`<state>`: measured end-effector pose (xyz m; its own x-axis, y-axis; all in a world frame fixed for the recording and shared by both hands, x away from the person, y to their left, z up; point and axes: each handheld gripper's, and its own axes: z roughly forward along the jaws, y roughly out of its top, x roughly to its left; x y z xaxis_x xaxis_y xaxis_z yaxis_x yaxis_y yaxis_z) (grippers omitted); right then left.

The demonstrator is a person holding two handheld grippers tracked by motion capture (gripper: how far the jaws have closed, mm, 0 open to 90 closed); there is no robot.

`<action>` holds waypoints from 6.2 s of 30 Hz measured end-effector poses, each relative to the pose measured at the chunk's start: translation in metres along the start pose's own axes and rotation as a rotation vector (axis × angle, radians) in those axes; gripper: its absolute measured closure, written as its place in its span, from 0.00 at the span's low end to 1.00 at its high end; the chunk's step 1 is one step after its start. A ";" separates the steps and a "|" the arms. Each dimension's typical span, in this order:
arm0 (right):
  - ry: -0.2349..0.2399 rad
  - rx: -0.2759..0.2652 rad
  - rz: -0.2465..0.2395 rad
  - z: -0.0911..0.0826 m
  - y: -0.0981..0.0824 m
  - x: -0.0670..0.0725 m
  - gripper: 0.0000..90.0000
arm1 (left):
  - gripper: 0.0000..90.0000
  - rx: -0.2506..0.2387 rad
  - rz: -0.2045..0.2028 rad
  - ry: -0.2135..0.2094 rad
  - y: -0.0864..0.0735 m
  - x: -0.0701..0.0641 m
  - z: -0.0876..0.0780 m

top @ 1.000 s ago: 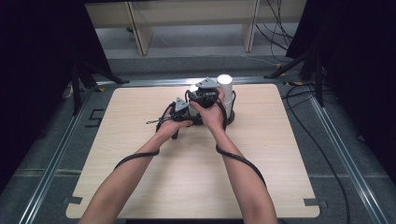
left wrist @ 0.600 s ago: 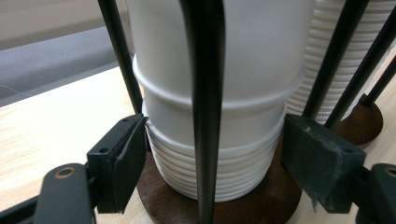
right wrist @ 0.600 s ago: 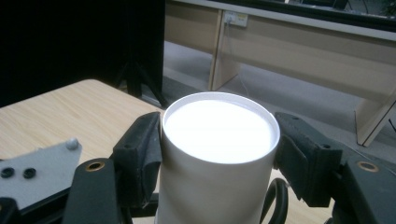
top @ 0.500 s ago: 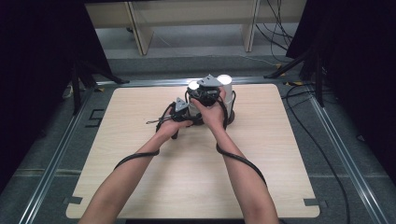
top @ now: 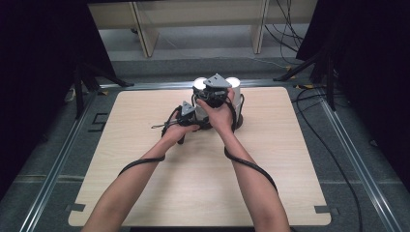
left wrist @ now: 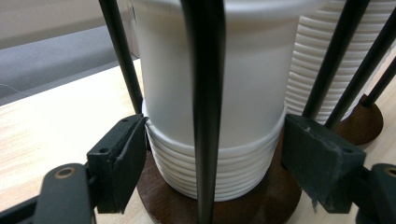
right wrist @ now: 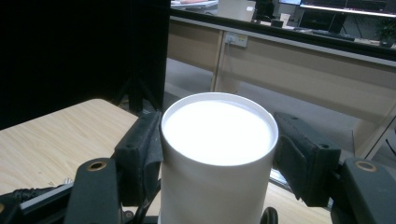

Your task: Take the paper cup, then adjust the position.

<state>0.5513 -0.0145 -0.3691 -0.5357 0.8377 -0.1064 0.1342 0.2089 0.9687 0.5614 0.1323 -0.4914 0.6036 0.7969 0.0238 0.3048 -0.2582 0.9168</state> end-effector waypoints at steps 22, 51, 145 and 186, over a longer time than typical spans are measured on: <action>0.033 -0.059 0.065 -0.011 0.011 -0.005 0.40 | 0.25 -0.006 -0.002 -0.003 0.000 0.000 0.002; 0.128 -0.159 0.099 -0.078 0.021 -0.002 0.40 | 0.13 -0.059 0.020 -0.062 -0.009 -0.003 -0.080; 0.221 -0.027 0.616 -0.154 -0.107 -0.023 0.40 | 0.14 -0.199 0.100 -0.186 -0.049 -0.070 -0.181; 0.281 0.045 1.020 -0.138 -0.127 -0.054 0.40 | 0.13 -0.174 0.230 -0.241 -0.027 -0.111 -0.133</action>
<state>0.4485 -0.1561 -0.4559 -0.3250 0.4814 0.8140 0.6571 -0.5040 0.5605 0.3881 0.1237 -0.4653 0.8039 0.5724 0.1615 0.0238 -0.3023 0.9529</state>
